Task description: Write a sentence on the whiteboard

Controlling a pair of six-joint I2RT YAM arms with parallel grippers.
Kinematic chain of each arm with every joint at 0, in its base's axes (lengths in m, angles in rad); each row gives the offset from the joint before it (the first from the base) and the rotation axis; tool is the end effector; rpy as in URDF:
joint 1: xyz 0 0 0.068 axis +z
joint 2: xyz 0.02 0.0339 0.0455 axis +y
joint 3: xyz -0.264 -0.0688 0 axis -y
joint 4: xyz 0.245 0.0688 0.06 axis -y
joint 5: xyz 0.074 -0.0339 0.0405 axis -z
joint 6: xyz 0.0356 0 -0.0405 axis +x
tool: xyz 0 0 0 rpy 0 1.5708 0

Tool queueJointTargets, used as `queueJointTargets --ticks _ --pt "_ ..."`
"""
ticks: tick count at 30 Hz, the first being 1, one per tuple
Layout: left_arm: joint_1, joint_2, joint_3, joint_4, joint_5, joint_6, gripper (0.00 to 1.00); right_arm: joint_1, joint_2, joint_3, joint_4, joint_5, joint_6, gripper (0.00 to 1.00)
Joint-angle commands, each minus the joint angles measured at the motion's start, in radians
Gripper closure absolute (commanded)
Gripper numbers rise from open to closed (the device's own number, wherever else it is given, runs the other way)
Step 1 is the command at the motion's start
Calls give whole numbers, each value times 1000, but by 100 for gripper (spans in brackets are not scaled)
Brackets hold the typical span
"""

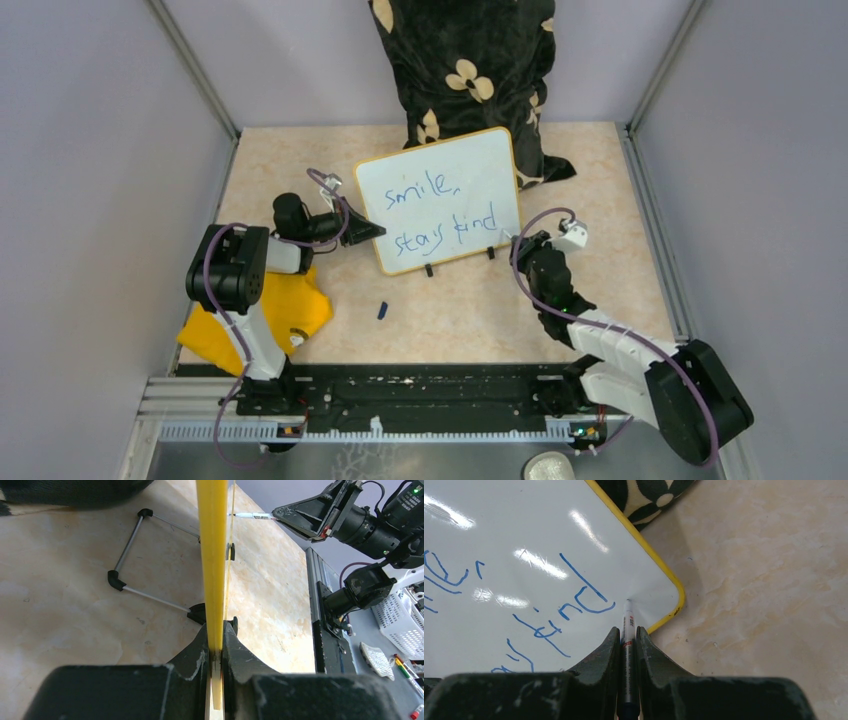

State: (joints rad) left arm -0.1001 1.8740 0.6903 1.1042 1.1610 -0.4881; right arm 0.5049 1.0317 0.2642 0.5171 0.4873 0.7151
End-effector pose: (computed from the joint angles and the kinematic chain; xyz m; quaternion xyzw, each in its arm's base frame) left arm 0.3298 -0.0659 0.1542 0.2467 0.6745 -0.5501 0.4262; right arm 0.1871 0.0844 0.1870 0.2275 0.7468 0.1848 0.5970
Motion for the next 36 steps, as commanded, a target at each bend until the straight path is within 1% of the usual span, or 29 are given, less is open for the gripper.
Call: queueJointTargets --ticks 1,22,30,36 --pt "-12 53 -3 -102 -79 80 100 -9 16 56 74 5 -6 100" --pt "-15 54 -2 -106 -80 83 100 -18 18 27 54 3 -3 100" --pt "-15 53 -2 -108 -80 83 100 -18 -1 11 39 5 1 100" --pt "-15 52 -2 -109 -80 83 100 -18 -35 30 12 -3 1 100"
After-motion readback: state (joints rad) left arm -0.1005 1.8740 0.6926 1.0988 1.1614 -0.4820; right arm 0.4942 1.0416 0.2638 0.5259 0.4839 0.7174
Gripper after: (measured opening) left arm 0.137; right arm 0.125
